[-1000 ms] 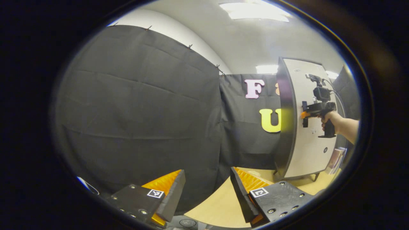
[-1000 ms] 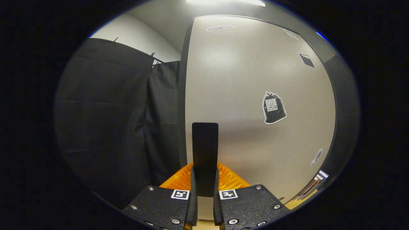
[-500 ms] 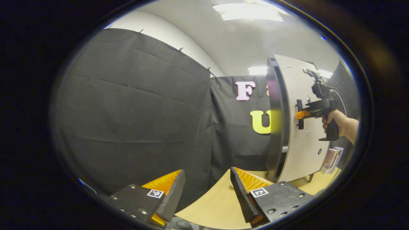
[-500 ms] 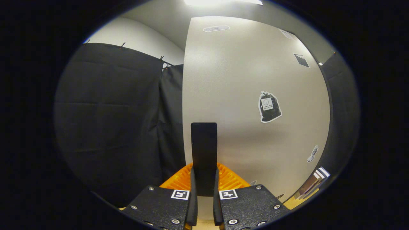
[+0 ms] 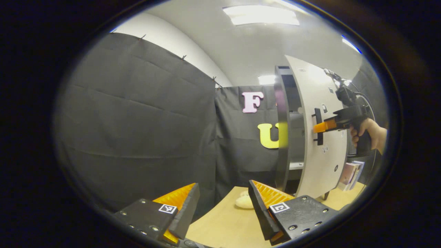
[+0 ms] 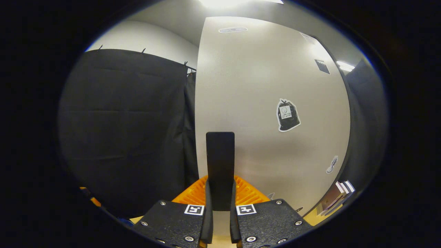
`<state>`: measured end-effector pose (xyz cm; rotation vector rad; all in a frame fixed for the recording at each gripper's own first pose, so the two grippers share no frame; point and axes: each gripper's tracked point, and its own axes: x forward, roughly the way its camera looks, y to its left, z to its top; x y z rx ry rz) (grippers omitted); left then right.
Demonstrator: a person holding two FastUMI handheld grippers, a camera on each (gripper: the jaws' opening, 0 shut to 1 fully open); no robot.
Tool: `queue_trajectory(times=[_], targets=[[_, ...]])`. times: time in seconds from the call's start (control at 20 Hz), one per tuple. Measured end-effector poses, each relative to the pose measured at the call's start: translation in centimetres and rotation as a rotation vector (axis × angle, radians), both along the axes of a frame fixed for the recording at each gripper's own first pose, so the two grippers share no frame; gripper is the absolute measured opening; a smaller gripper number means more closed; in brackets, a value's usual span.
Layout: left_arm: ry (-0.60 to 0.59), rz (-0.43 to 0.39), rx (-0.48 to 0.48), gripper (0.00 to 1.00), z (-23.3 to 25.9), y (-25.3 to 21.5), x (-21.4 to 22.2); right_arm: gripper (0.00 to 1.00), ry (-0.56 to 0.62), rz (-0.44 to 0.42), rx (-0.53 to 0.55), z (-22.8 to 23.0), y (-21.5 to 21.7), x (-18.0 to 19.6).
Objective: Open the cabinet door with the right hand, grasp the bottle in the cabinet with the left hand and place it on the coaster, then close the cabinet door with the right hand.
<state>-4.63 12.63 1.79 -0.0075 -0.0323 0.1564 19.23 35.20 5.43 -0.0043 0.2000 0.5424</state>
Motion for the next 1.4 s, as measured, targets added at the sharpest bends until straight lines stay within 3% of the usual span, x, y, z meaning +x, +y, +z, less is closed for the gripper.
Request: queue_trajectory(times=[0.05,0.6,0.75,0.8,1.35,1.4], targets=[[-0.004,-0.008,0.003,0.82,0.1,-0.4,0.0,0.20,0.003,0.009,0.002,0.1,-0.1,0.0],[-0.023,-0.111,0.027,0.82,1.1,-5.9,1.5,0.20,0.000,0.051,0.026,0.2,-1.0,0.4],[-0.026,-0.141,0.020,0.82,1.4,-7.3,1.8,0.20,-0.008,0.042,0.026,0.2,-1.3,0.3],[-0.029,-0.151,0.019,0.87,1.4,-7.8,1.9,0.20,-0.008,0.039,0.027,0.3,-1.5,0.2],[-0.032,-0.289,0.005,0.87,1.5,-15.3,2.9,0.19,-0.013,-0.051,0.035,1.3,-2.9,-0.7],[-0.033,-0.300,0.003,0.82,1.5,-16.0,3.0,0.19,-0.015,-0.063,0.034,1.3,-3.3,-0.7]])
